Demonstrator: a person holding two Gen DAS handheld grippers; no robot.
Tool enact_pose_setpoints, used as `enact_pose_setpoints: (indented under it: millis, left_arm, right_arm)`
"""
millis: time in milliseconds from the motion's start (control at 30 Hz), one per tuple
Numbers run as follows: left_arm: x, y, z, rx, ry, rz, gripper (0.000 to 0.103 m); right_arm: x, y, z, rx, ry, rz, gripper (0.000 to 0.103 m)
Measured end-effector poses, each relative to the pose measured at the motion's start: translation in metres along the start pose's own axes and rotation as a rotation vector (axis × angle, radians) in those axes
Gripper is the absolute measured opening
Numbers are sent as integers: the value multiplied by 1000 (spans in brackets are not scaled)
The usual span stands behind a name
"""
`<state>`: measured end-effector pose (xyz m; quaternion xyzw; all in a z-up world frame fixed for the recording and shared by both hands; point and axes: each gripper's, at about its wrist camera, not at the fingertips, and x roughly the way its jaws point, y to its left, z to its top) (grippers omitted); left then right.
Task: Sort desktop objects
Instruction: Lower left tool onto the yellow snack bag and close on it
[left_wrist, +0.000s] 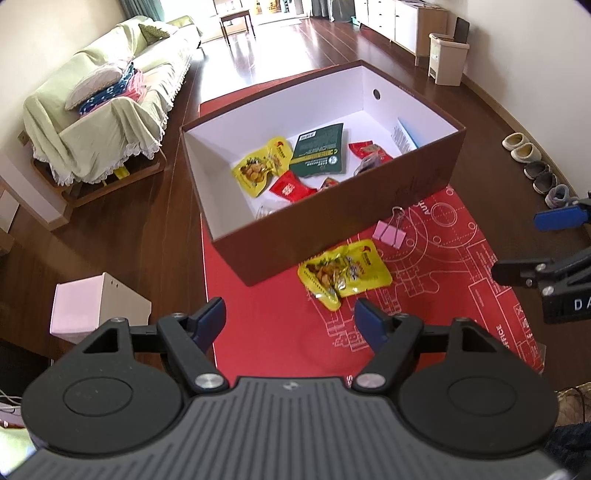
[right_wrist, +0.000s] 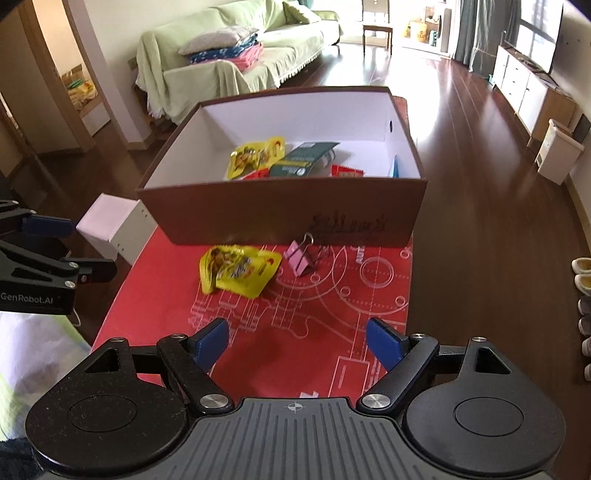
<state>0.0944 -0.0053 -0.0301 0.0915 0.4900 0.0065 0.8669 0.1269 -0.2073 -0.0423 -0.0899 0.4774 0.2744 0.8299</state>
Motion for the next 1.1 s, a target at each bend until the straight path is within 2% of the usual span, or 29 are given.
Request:
enact_pose_setpoints:
  millis: [400, 700, 933, 1100]
  left_arm:
    - [2, 3, -22, -20, 37, -1, 74]
    - [12, 5, -29, -30, 65, -33, 74]
    - [28, -1, -32, 9, 71, -85, 74]
    - [44, -10, -38, 85, 70, -103, 74]
  right_arm:
    - [8, 2, -16, -4, 50, -2, 84]
    - [20, -3, -24, 17, 101, -7, 84]
    - [30, -11, -26, 45, 131, -18, 84]
    - [39, -18, -27, 73, 163, -28, 84]
